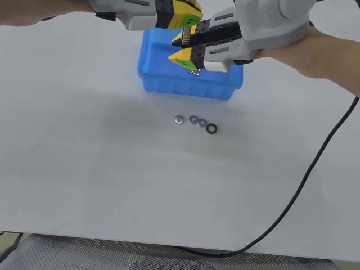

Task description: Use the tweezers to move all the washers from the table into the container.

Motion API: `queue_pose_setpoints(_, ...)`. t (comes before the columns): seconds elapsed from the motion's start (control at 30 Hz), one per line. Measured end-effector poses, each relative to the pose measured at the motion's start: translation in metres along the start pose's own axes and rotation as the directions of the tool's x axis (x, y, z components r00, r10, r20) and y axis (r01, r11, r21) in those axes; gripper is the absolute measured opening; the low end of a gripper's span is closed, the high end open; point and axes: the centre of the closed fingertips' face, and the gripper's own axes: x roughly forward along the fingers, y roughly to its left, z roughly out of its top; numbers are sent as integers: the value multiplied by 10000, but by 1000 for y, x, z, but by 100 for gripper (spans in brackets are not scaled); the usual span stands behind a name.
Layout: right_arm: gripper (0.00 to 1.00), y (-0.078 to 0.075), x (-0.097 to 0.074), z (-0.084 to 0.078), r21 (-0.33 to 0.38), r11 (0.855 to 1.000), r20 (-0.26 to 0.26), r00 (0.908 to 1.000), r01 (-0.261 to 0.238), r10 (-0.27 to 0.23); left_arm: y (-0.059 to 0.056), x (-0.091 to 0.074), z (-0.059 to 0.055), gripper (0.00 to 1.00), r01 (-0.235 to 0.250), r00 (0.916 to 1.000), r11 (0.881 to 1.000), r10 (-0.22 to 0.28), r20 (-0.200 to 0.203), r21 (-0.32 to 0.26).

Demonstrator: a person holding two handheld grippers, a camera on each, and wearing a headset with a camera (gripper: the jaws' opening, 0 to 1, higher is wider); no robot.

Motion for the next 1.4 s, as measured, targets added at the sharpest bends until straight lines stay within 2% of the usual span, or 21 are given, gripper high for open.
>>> queue_pose_setpoints(0.13, 22, -2, -1, -2, 145, 9999, -42, 10000, 87, -86, 1, -2, 0, 4, -21, 10000, 10000, 21, -1, 65)
queue_pose_setpoints(0.3, 24, -11, -8, -12, -129, 9989, -236, 9987, 444, -447, 4, -7, 4, 4, -178, 9998, 9998, 177, 84, 107)
queue_pose_setpoints(0.43, 30, -19, -13, -11, 33, 9965, -166, 9963, 840, -839, 5, -11, 5, 4, -258, 9996, 9997, 258, 80, 26)
queue_pose_setpoints(0.53, 36, -28, -25, -10, -3, 9888, -79, 9888, 1493, -1493, 4, -15, 6, 4, -267, 9996, 9996, 267, 72, -68)
queue_pose_setpoints(0.6, 44, -31, -32, -11, 45, 9841, -32, 9841, 1774, -1773, 3, -17, 7, 4, -293, 9995, 9996, 293, 76, -55)
queue_pose_setpoints(0.77, 50, -34, -46, -8, 289, 9750, 154, 9751, 2205, -2210, 2, -23, 7, 4, -412, 9991, 9991, 413, 68, -119)
queue_pose_setpoints(0.87, 54, -31, -53, -6, 421, 9721, 260, 9724, 2309, -2321, -1, -26, 11, 4, -435, 9989, 9990, 437, 183, -111)
queue_pose_setpoints(0.97, 59, -20, -60, 4, 484, 9721, 637, 9706, 2295, -2323, -5, -28, 15, 4, -407, 9987, 9992, 409, 310, -64)
queue_pose_setpoints(1.13, 65, -8, -70, 5, 509, 9730, 658, 9714, 2250, -2281, -14, -29, 18, 4, -291, 9992, 9996, 289, 276, 69)
queue_pose_setpoints(1.23, 69, -4, -78, -5, 916, 9689, 547, 9703, 2300, -2355, -20, -31, 20, 4, -329, 9990, 9989, 319, 307, 322)
queue_pose_setpoints(1.4, 75, 9, -93, -20, 1397, 9640, 282, 9723, 2262, -2322, -30, -37, 23, 4, -348, 9988, 9992, 341, 338, 202)
